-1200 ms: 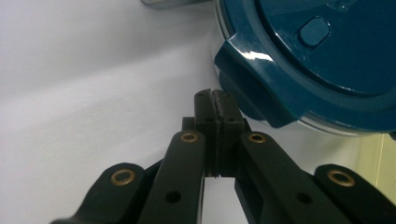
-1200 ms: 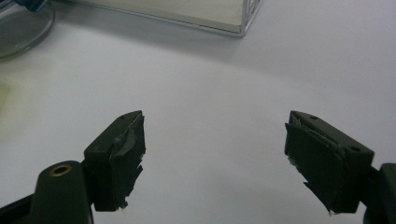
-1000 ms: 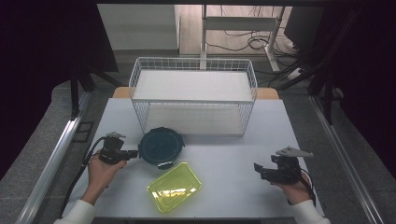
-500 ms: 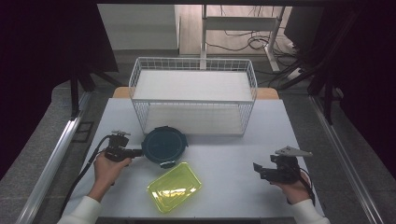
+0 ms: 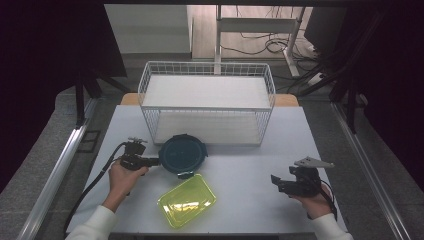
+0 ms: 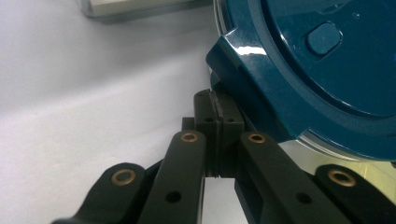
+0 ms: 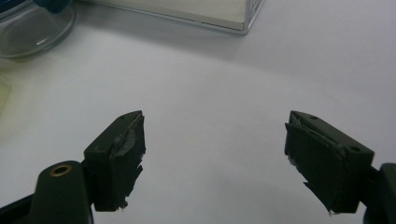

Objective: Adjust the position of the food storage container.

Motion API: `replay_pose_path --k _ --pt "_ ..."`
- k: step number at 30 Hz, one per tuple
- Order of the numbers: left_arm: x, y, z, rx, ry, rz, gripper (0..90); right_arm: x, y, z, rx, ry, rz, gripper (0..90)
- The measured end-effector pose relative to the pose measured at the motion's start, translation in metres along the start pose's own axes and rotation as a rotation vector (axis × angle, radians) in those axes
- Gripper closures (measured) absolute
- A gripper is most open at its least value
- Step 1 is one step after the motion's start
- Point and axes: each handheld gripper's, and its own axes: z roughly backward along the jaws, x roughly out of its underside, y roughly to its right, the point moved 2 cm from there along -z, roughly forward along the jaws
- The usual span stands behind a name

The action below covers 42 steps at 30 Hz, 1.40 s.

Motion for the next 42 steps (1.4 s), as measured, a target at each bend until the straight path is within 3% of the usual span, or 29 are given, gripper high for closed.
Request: replay_pose_path --k 11,16,22,24,26,31,35,42 --pt "-0.003 -0.004 0.000 0.014 0.021 0.002 90.0 0.000 0.000 0.000 0.002 -0.001 -0.005 20.6" --pt "-0.002 -0.007 0.013 0.007 0.059 0.003 90.0 0.002 0.001 0.001 0.006 -0.002 -0.007 20.6" --pt "0.005 0.000 0.031 0.021 0.103 -0.034 90.0 0.001 0.001 0.003 0.008 0.006 -0.006 20.6" --pt "0.006 0.002 0.036 0.034 0.113 -0.041 85.9 0.001 -0.001 0.003 0.005 0.012 -0.007 20.6" --pt "0.007 0.004 0.040 0.040 0.134 -0.043 75.9 0.000 -0.002 0.003 0.000 0.019 -0.005 20.6" --pt "0.007 0.004 0.048 0.080 0.156 -0.012 32.9 -0.003 -0.007 0.003 -0.027 0.035 0.005 20.3" --pt "0.007 0.005 0.051 0.096 0.166 -0.009 21.5 -0.005 -0.011 0.003 -0.054 0.043 0.010 19.9" --pt "0.009 0.007 0.054 0.115 0.169 0.003 15.3 -0.011 -0.017 -0.001 -0.102 0.040 0.008 19.0"
